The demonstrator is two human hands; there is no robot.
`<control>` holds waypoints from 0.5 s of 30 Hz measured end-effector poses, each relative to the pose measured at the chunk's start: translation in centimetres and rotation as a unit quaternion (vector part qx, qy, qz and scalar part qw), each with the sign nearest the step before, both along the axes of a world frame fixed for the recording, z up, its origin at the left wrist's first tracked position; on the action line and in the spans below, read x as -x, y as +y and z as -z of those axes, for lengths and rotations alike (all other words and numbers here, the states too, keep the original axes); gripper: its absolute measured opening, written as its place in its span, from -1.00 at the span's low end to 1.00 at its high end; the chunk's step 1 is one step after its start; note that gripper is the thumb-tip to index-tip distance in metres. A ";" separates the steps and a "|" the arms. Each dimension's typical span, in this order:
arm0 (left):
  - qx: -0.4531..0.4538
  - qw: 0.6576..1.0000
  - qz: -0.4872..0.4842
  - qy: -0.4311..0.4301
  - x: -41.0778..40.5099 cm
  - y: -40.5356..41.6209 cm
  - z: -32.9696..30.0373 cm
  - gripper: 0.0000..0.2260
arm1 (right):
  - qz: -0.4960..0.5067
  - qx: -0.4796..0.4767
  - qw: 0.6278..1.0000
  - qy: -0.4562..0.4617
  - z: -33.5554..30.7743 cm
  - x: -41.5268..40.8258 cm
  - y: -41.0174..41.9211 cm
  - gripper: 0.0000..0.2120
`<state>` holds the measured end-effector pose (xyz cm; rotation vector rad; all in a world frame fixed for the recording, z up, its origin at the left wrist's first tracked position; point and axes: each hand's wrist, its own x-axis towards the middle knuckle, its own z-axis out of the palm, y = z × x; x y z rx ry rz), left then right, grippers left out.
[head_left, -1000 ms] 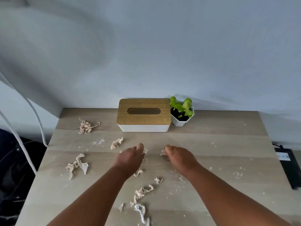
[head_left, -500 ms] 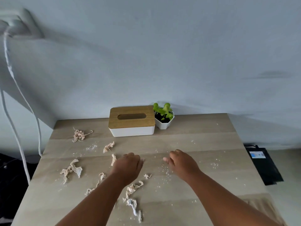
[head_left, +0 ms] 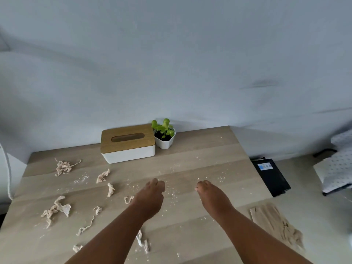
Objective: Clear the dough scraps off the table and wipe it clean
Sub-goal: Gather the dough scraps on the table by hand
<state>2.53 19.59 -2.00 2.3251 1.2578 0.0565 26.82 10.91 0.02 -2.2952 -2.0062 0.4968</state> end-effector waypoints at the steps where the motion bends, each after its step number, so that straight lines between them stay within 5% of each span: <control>1: 0.006 1.000 0.002 -0.014 -0.5 -0.3 0.3 -0.79 | 0.014 -0.003 1.000 0.003 0.0 -0.3 -0.7 -0.84; 10: 0.063 0.995 -0.001 -0.082 -4.1 -3.2 3.1 -0.70 | 0.119 -0.011 0.991 0.067 -0.1 -2.8 -5.5 -0.70; 15: 0.080 0.992 0.044 -0.088 -6.8 -4.5 3.6 -0.88 | 0.132 -0.018 0.990 0.034 -0.1 -4.0 -8.5 -0.68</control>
